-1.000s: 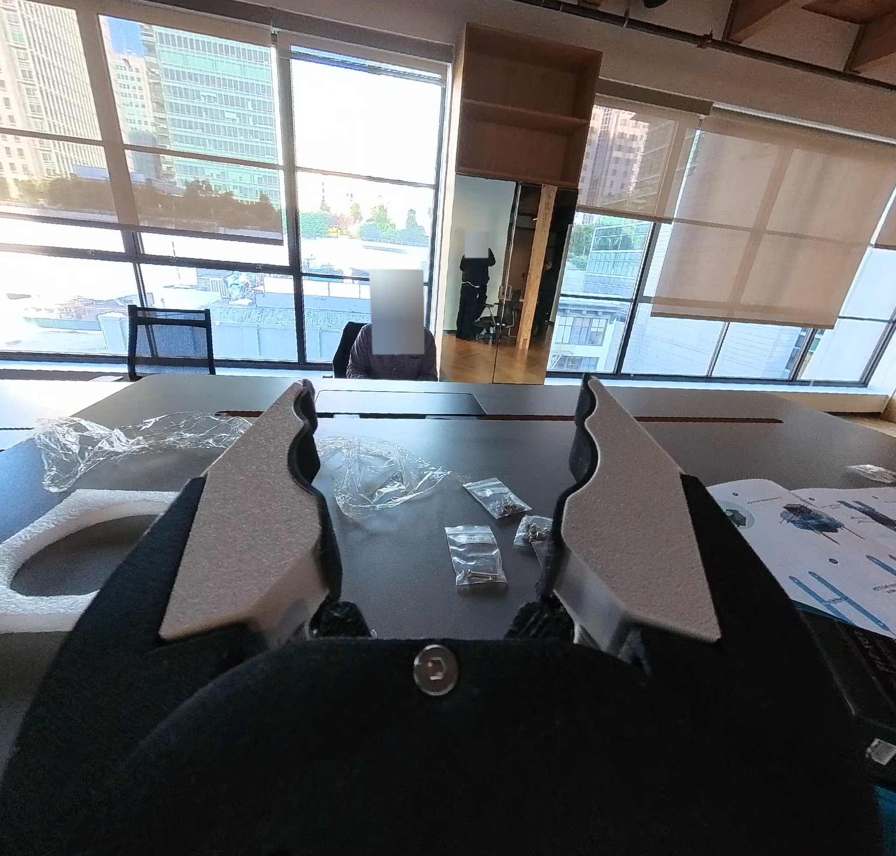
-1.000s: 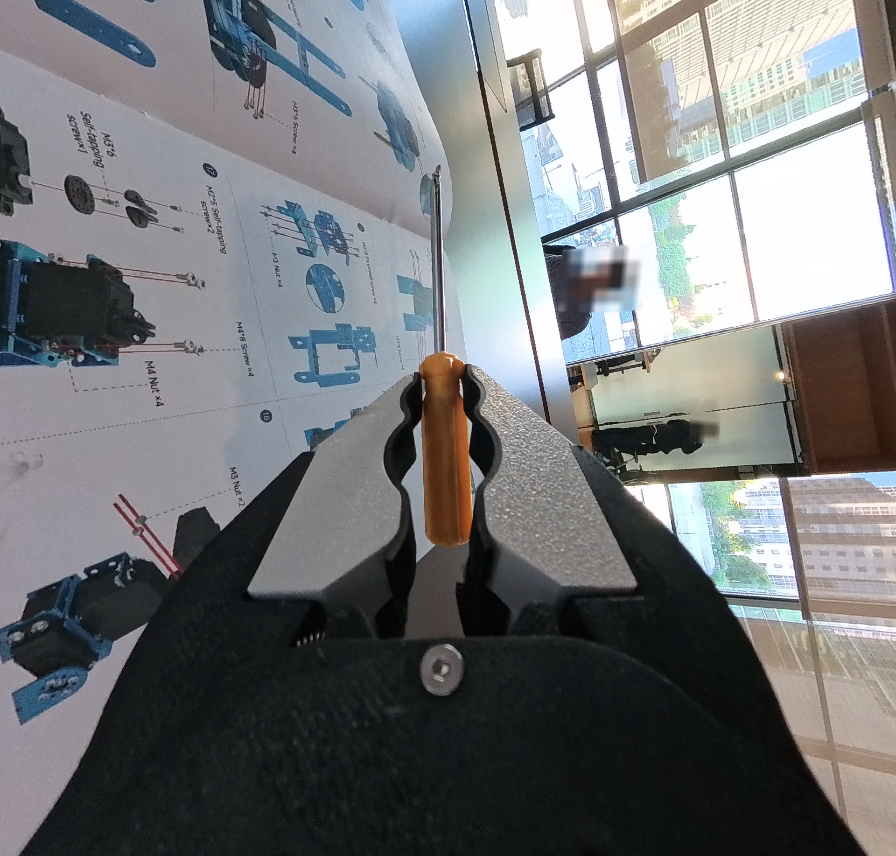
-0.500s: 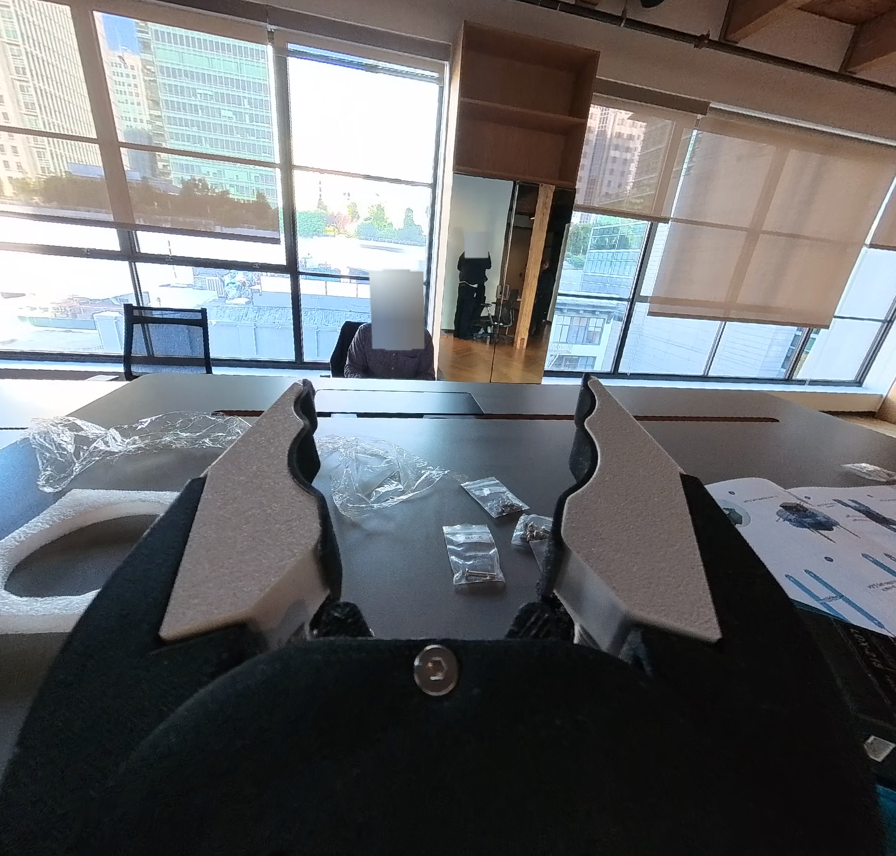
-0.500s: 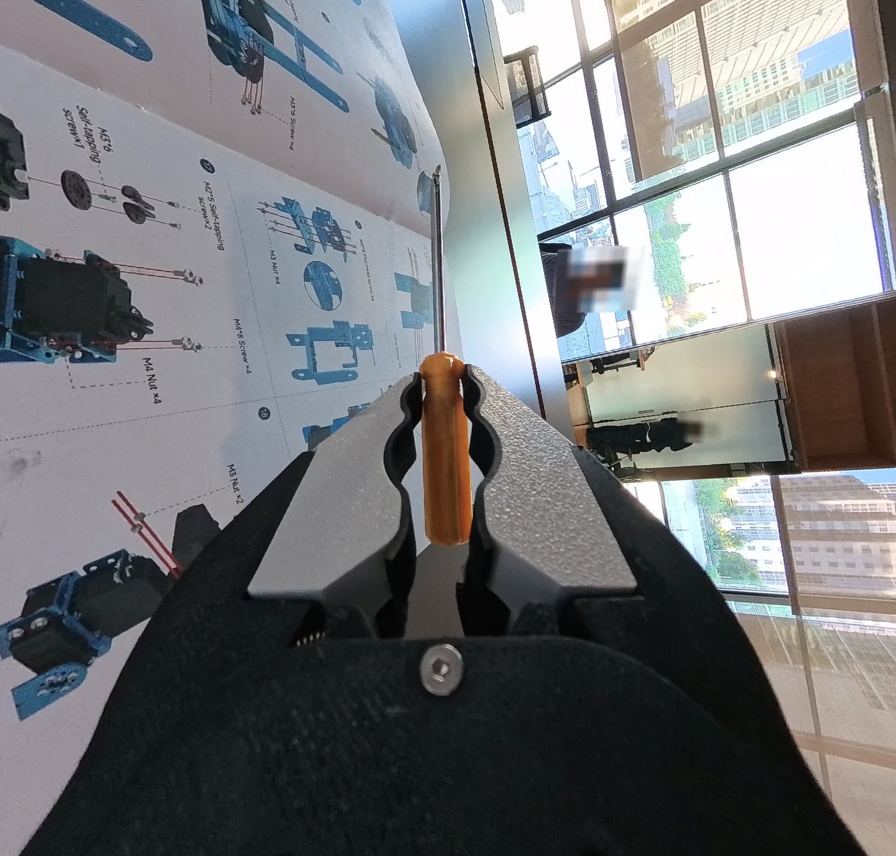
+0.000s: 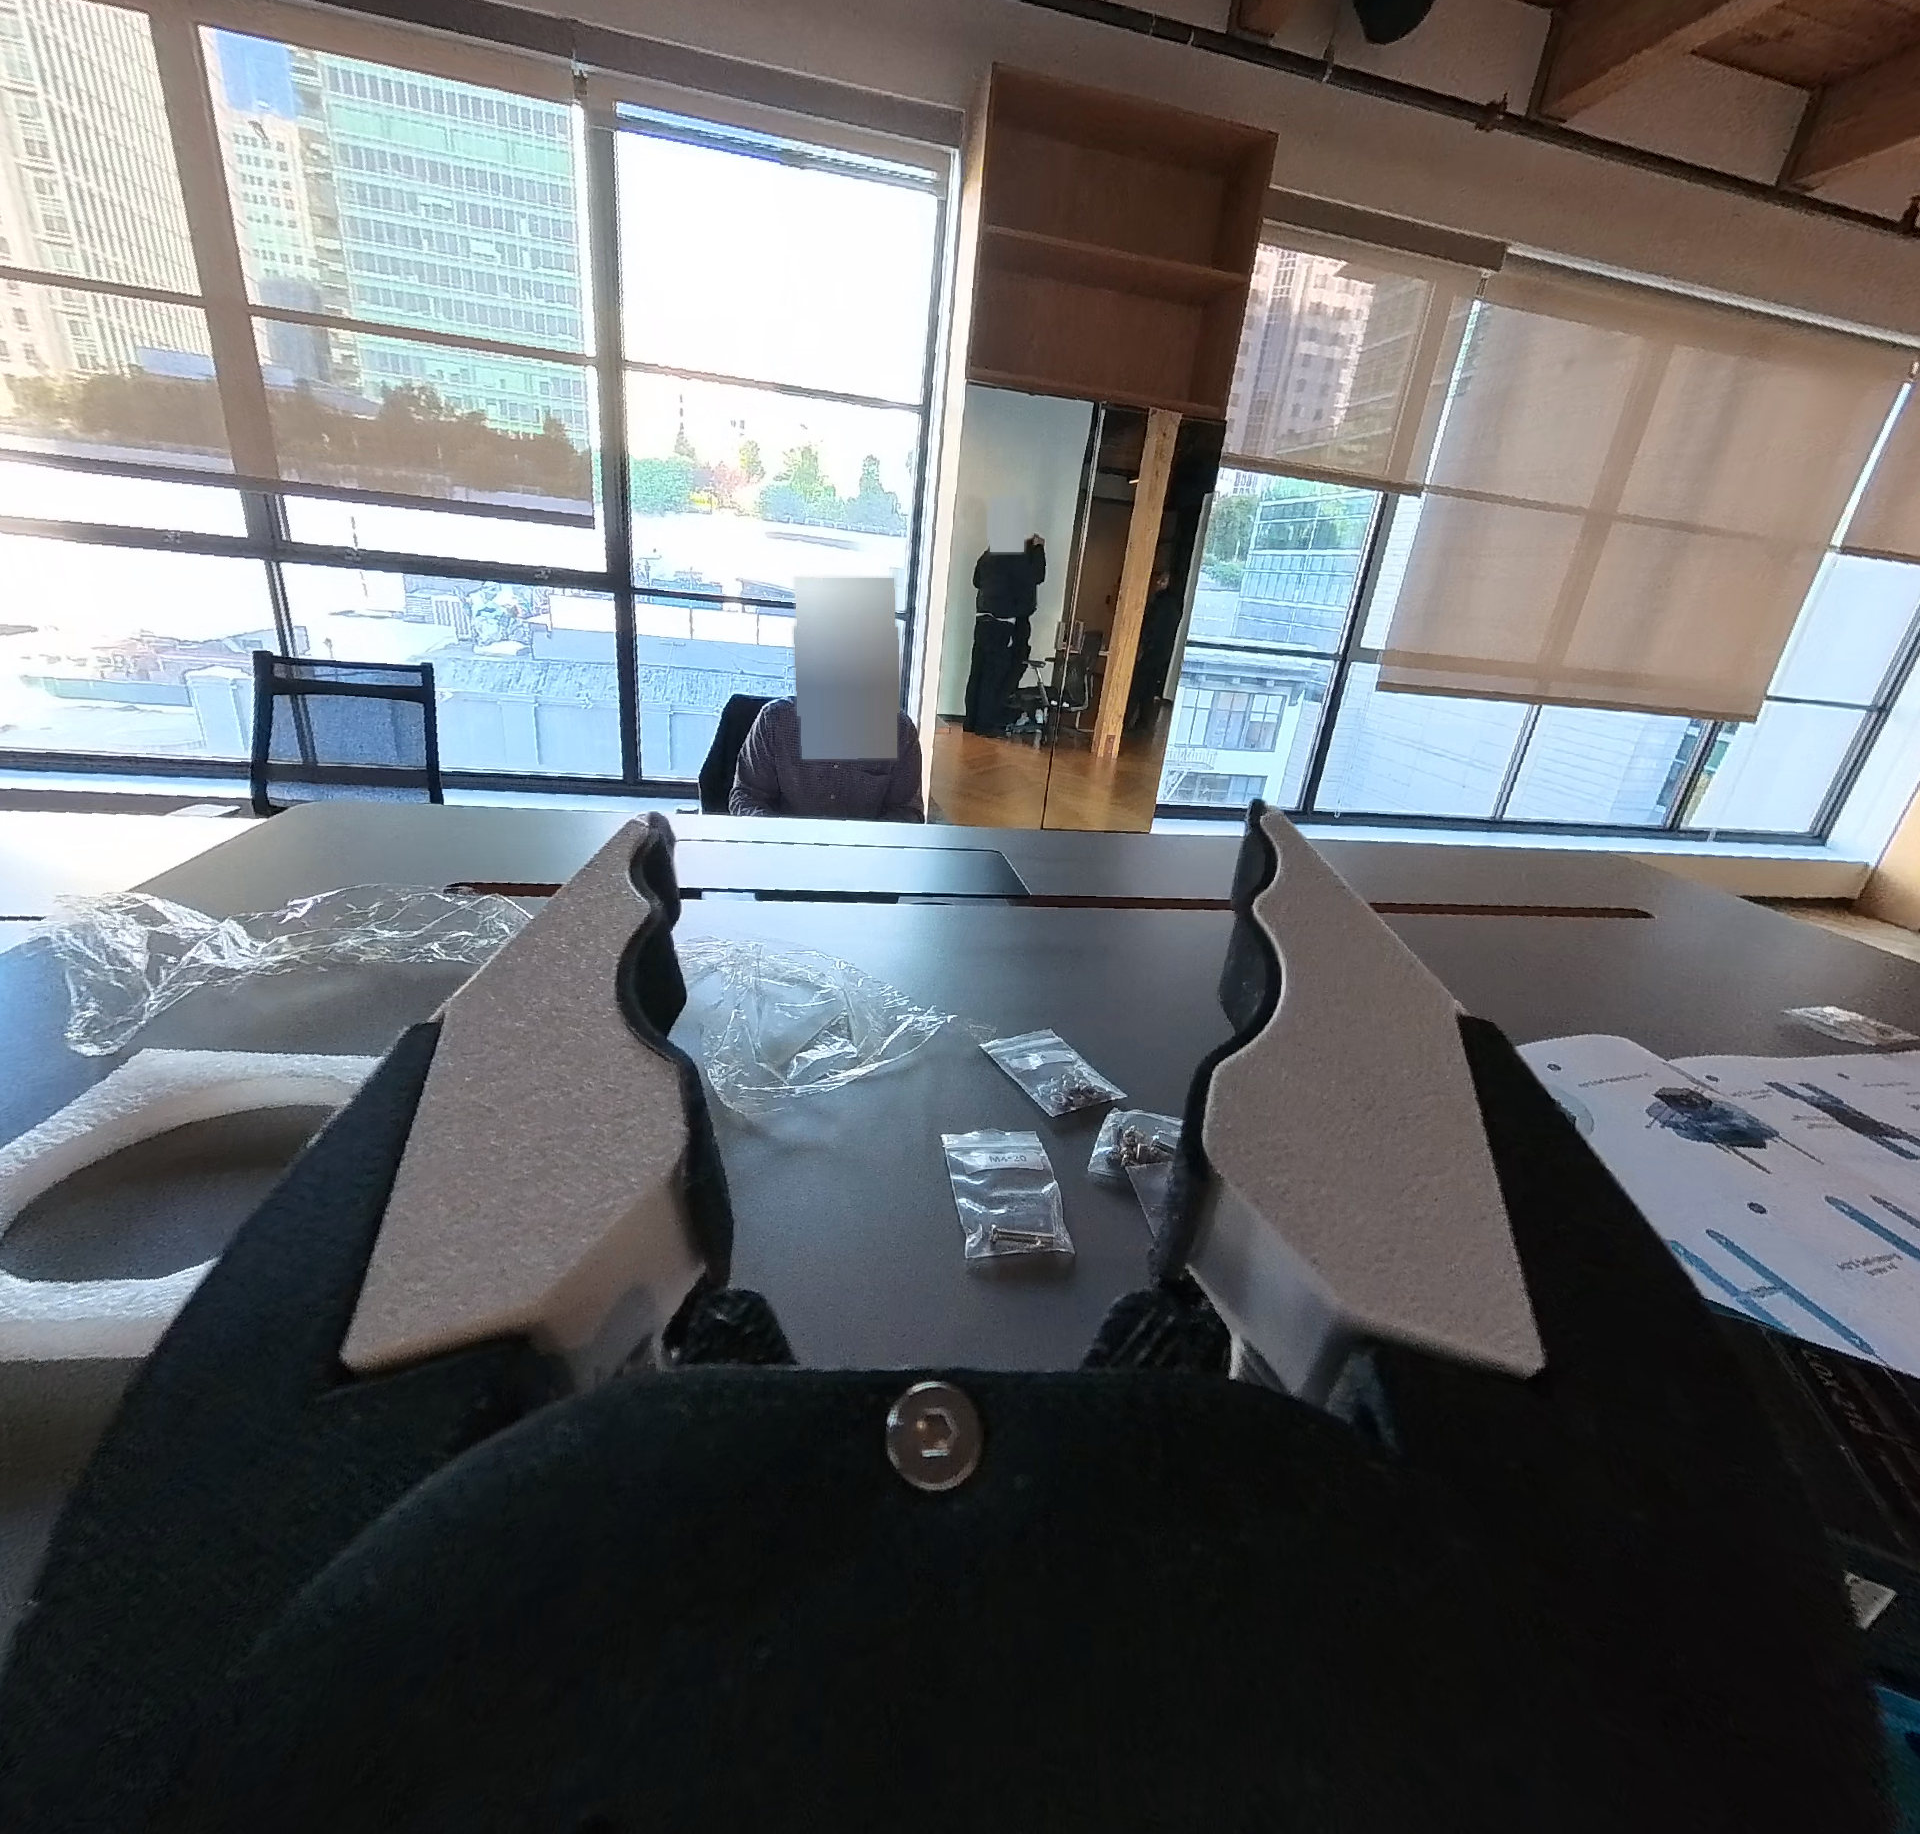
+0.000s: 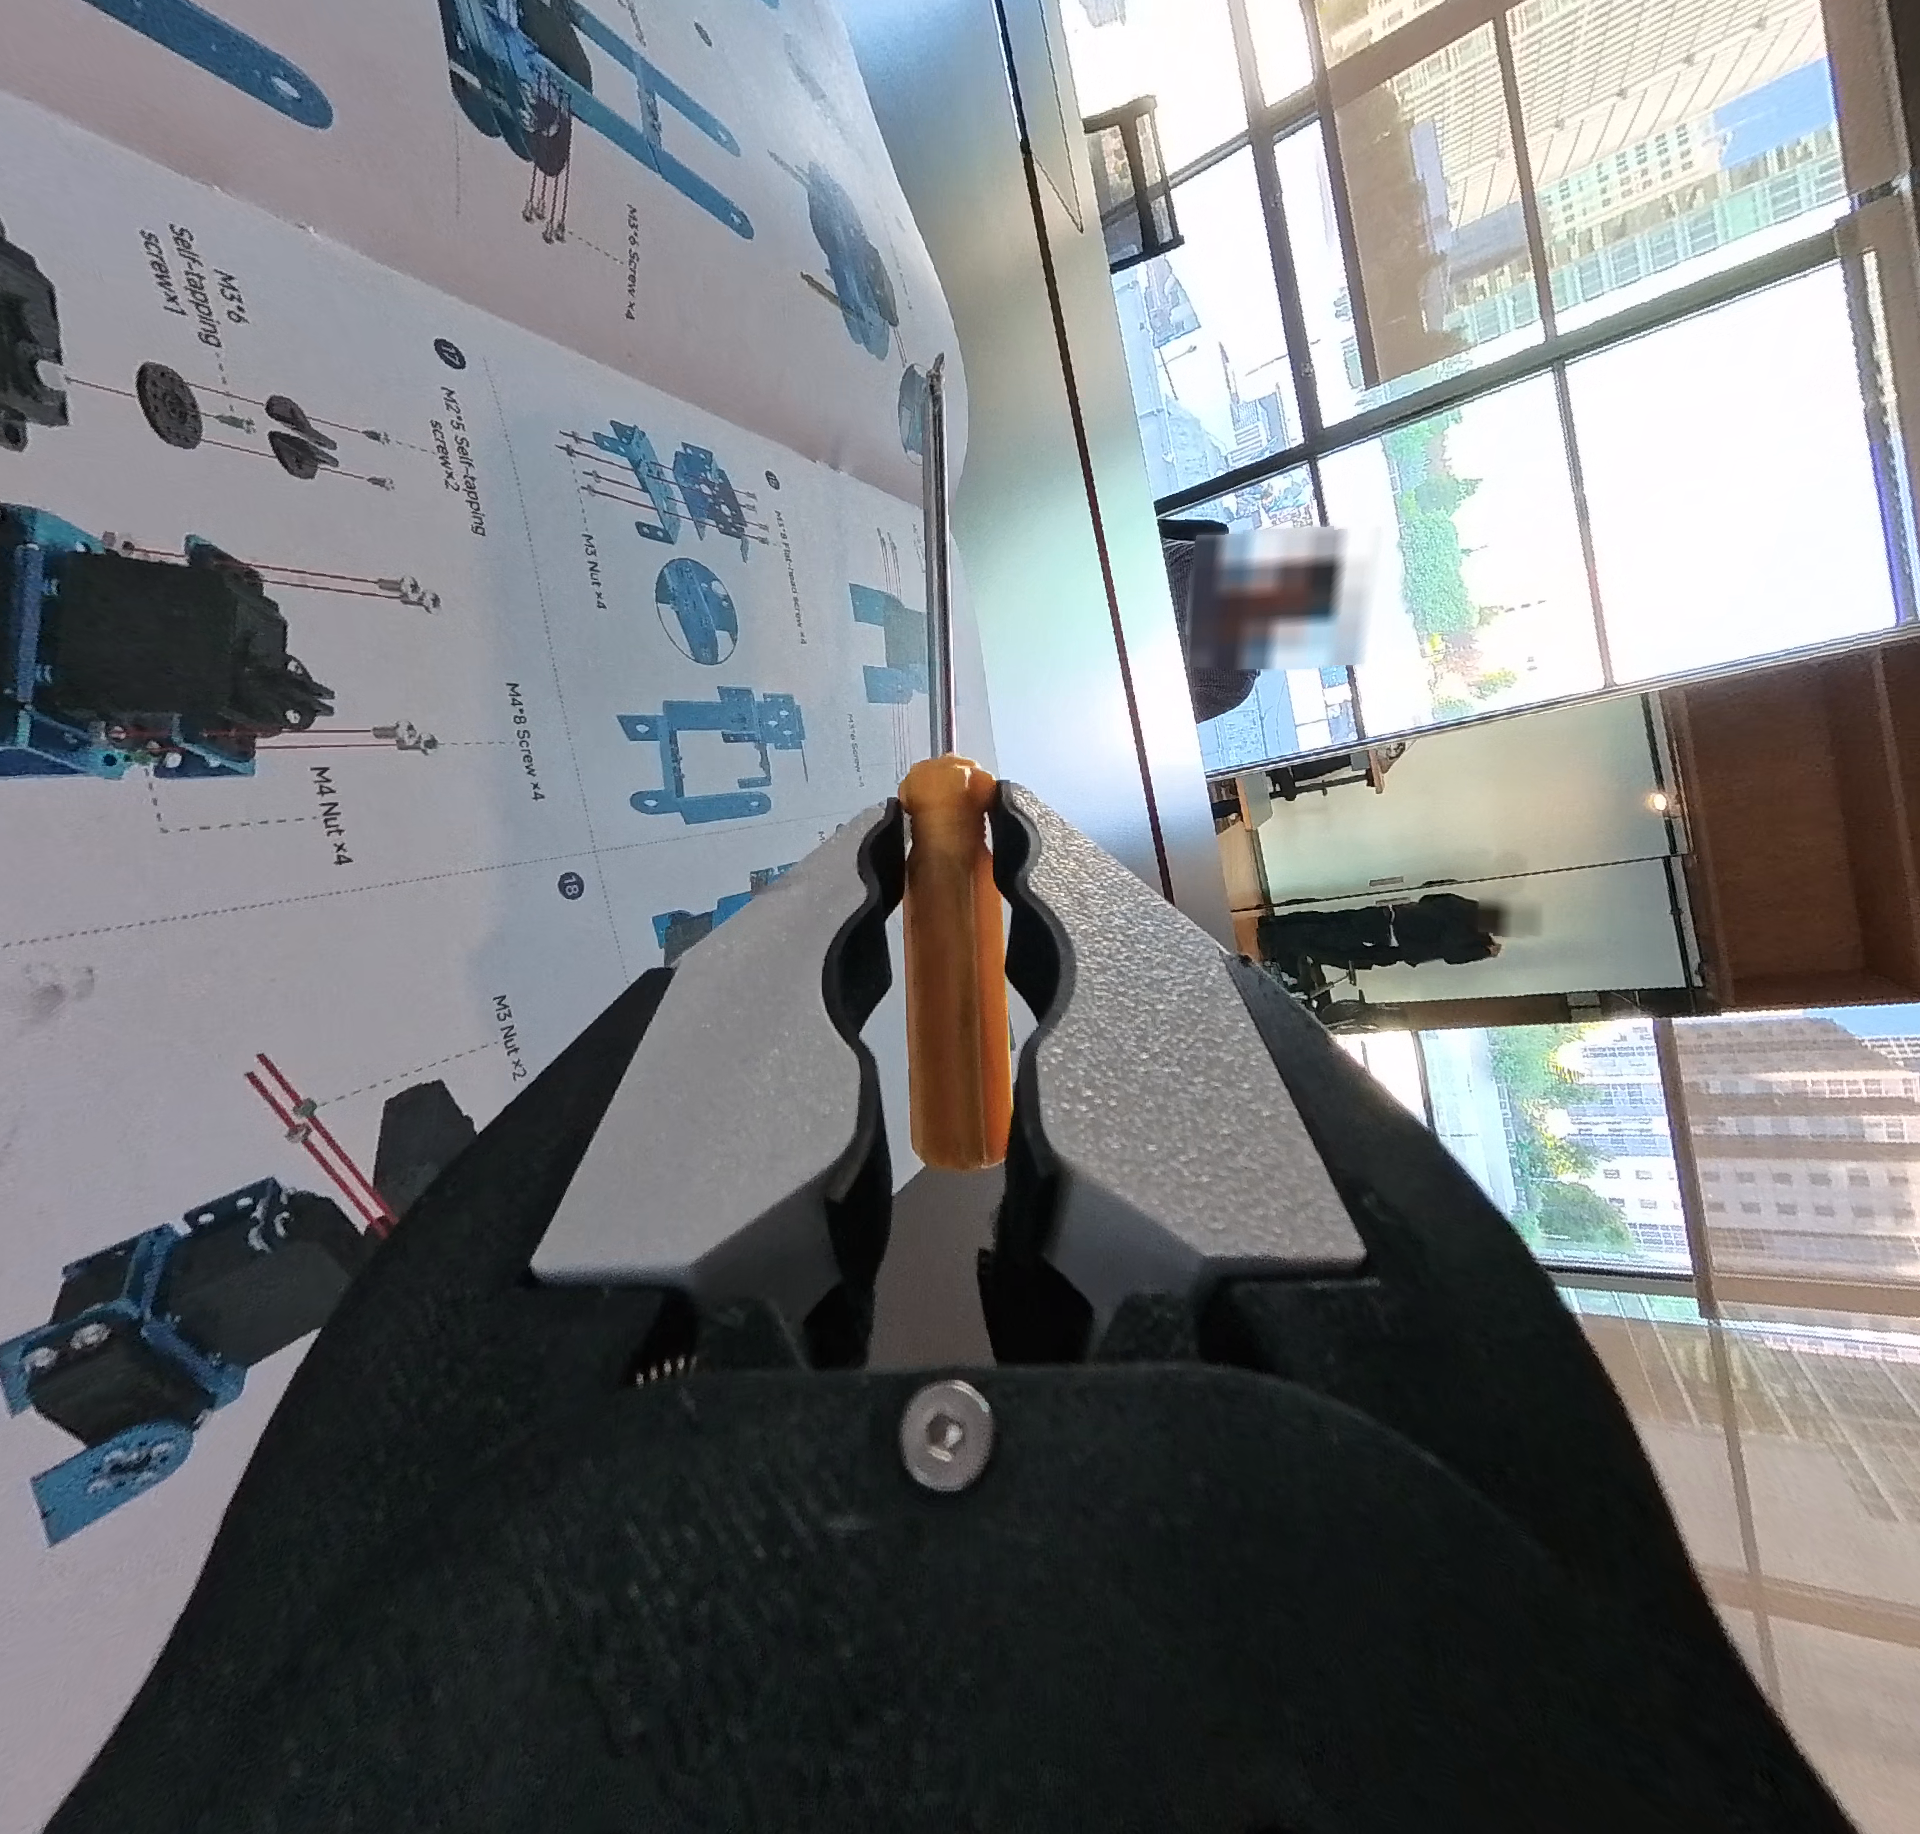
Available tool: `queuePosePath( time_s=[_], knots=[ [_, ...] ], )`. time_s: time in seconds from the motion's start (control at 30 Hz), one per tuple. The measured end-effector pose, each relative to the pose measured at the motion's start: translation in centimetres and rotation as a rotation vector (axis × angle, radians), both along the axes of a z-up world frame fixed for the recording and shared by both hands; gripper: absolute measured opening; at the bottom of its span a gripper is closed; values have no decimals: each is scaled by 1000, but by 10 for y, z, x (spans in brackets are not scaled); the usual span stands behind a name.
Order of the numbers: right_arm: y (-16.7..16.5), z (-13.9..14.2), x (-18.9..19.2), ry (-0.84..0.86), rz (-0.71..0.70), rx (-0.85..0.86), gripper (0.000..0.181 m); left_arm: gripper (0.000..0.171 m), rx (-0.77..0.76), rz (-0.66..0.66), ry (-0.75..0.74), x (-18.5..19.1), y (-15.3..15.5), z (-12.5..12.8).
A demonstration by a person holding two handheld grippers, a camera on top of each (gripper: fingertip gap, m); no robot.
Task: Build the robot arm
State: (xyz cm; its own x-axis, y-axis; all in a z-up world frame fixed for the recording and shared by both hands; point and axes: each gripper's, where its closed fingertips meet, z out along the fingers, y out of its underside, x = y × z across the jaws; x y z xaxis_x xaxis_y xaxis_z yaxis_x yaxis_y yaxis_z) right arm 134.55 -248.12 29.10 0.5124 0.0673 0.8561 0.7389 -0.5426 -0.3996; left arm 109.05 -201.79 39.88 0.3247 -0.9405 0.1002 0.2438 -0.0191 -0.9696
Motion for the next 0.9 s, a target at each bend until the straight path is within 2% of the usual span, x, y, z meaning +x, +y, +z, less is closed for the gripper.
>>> queuePosePath(
  time_s=[0.2,0.27,0.33,0.37,0.43,0.57,0.67,0.7,0.8,0.9],
  knots=[
    [3,1,-7,5,25,4,15,105,-41,-26,-36,-2,1,5],
    [7,5,-12,29,42,29,15,100,-75,-101,-116,-12,-13,25],
    [13,7,-18,62,63,50,15,85,-78,-175,-152,-26,-36,42],
    [16,7,-21,71,77,51,15,81,-95,-174,-114,-31,-43,40],
    [25,6,-28,75,99,36,15,86,-120,-176,4,-36,-61,31],
    [46,3,-53,158,150,31,15,84,-132,-253,231,-31,-106,4],
    [64,8,-79,229,195,41,15,64,-141,-385,388,-19,-140,-12],
    [72,10,-88,248,206,45,15,66,-146,-415,440,-15,-147,-17],
    [95,16,-116,306,246,47,15,74,-145,-442,598,-7,-157,-31],
    [118,18,-142,337,282,48,15,74,-132,-431,735,-5,-156,-41]
  ],
)
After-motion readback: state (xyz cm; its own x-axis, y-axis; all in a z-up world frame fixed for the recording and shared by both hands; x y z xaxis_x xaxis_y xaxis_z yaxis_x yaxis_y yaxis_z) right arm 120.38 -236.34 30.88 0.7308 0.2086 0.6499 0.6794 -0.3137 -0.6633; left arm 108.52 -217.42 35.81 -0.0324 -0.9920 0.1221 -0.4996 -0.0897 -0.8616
